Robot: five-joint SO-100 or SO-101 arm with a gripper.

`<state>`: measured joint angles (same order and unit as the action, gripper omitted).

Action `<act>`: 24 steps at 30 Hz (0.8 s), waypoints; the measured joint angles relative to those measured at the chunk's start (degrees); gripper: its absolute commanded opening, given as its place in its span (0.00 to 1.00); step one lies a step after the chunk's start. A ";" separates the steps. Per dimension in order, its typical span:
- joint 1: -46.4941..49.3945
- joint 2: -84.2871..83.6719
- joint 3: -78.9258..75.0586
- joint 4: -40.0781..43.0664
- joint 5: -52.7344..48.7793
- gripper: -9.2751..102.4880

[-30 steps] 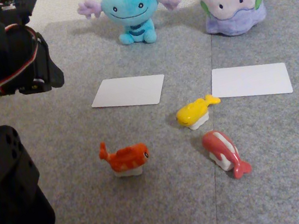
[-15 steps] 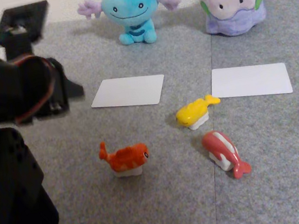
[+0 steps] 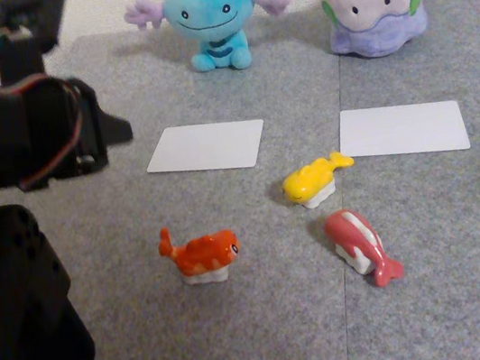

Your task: Wooper wants to eat egg sudhi, and Goomy wants to eat shrimp sushi

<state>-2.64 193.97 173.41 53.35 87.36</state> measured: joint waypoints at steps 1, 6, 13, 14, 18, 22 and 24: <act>0.00 0.00 -0.97 0.44 0.26 0.23; 0.00 -0.18 -7.12 2.37 3.25 0.23; 0.00 -13.89 -17.75 0.00 4.75 0.26; 0.09 -17.05 -19.86 -0.35 4.92 0.26; 2.11 -32.34 -29.97 0.00 5.36 0.26; 5.71 -43.77 -41.66 5.71 4.57 0.26; 8.00 -47.99 -47.64 9.58 3.43 0.26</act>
<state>5.36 145.99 125.77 62.93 90.79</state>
